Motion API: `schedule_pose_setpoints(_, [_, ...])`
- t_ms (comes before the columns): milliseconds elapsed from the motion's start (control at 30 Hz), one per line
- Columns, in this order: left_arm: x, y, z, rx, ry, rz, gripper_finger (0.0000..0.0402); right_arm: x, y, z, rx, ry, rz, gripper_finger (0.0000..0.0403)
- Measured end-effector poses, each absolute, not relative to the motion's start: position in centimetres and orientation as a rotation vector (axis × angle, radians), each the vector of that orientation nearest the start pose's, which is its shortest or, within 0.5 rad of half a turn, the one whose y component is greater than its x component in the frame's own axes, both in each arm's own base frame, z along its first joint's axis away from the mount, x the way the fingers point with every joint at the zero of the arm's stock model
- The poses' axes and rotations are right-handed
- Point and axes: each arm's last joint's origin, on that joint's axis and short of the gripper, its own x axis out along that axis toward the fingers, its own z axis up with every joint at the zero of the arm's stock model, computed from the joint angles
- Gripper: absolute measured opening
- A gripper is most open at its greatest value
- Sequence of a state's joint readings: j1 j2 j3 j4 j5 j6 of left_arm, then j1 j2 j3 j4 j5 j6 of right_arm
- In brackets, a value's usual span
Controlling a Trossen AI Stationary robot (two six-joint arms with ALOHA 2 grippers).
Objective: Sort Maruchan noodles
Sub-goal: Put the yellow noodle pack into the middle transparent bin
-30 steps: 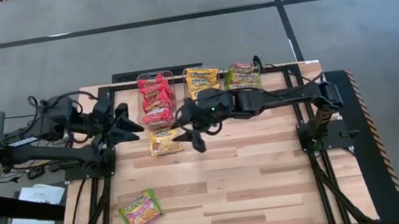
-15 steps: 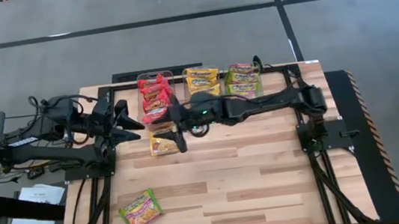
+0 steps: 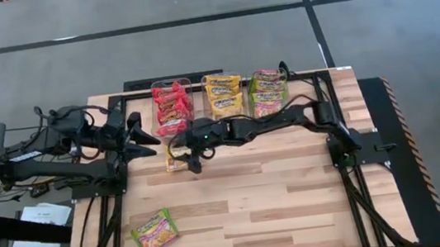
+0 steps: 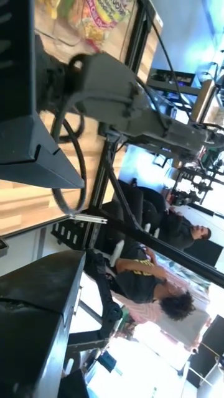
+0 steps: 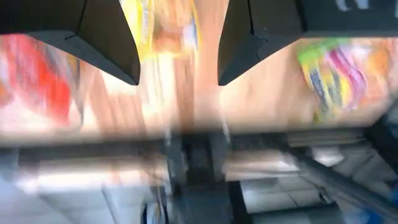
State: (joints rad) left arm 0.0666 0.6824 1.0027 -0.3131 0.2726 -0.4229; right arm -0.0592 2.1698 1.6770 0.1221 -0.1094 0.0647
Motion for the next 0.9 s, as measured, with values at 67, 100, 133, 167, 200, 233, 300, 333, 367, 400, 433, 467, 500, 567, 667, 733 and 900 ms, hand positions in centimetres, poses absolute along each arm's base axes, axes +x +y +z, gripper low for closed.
schedule_pose_setpoints(67, [12.5, 0.1, 40.4, -0.423, 0.042, -0.203, 0.016, 50.9, -2.9, 21.1, 0.105, 0.365, 0.027, 0.0238])
schedule_pose_setpoints(100, [12.5, 0.1, 40.4, -0.428, 0.046, -0.201, 0.016, 51.0, -2.9, 20.5, 0.111, 0.382, 0.024, 0.0238])
schedule_pose_setpoints(133, [12.5, 0.1, 40.4, -0.429, 0.047, -0.197, 0.016, 50.9, -2.9, 19.8, 0.126, 0.416, 0.02, 0.0238])
schedule_pose_setpoints(167, [12.5, 0.1, 40.4, -0.429, 0.046, -0.193, 0.016, 50.9, -2.9, 19.1, 0.136, 0.442, 0.017, 0.0238])
schedule_pose_setpoints(200, [12.5, 0.1, 40.4, -0.43, 0.047, -0.191, 0.016, 51.2, -2.9, 18.3, 0.138, 0.446, 0.017, 0.0238])
schedule_pose_setpoints(233, [12.5, 0.1, 40.3, -0.432, 0.047, -0.188, 0.016, 51.4, -2.9, 17.8, 0.14, 0.446, 0.017, 0.0238])
schedule_pose_setpoints(300, [12.5, 0.1, 40.4, -0.443, 0.047, -0.184, 0.016, 51.2, -2.8, 16.8, 0.147, 0.5, 0.015, 0.0238])
schedule_pose_setpoints(333, [12.5, 0.1, 40.4, -0.449, 0.048, -0.184, 0.016, 51.2, -2.8, 16.6, 0.145, 0.519, 0.015, 0.0238])
schedule_pose_setpoints(367, [12.5, 0.1, 40.4, -0.454, 0.048, -0.184, 0.016, 51.1, -2.7, 16.4, 0.137, 0.536, 0.015, 0.0238])
schedule_pose_setpoints(400, [12.5, 0.1, 40.4, -0.455, 0.048, -0.184, 0.016, 51.2, -2.7, 16.0, 0.123, 0.545, 0.011, 0.0238])
schedule_pose_setpoints(433, [12.5, 0.1, 40.3, -0.456, 0.049, -0.184, 0.016, 51.3, -2.8, 15.6, 0.118, 0.558, -0.002, 0.0238])
schedule_pose_setpoints(467, [12.5, 0.1, 40.3, -0.456, 0.049, -0.184, 0.016, 51.1, -2.8, 15.0, 0.12, 0.593, -0.008, 0.0238])
schedule_pose_setpoints(500, [12.5, 0.1, 40.4, -0.456, 0.049, -0.184, 0.016, 50.8, -2.9, 14.5, 0.126, 0.636, -0.013, 0.0238])
schedule_pose_setpoints(567, [12.5, 0.1, 40.3, -0.456, 0.049, -0.184, 0.016, 50.8, -3.1, 14.2, 0.126, 0.64, -0.019, 0.0238])
schedule_pose_setpoints(667, [12.5, 0.1, 40.3, -0.456, 0.049, -0.184, 0.016, 50.8, -3.2, 13.6, 0.104, 0.678, -0.061, 0.0238])
schedule_pose_setpoints(733, [12.5, 0.1, 40.3, -0.455, 0.049, -0.184, 0.016, 50.7, -3.2, 13.5, 0.099, 0.692, -0.08, 0.0238])
schedule_pose_setpoints(900, [12.5, 0.1, 40.3, -0.454, 0.049, -0.183, 0.016, 50.4, -3.3, 13.2, 0.086, 0.735, -0.116, 0.0238])
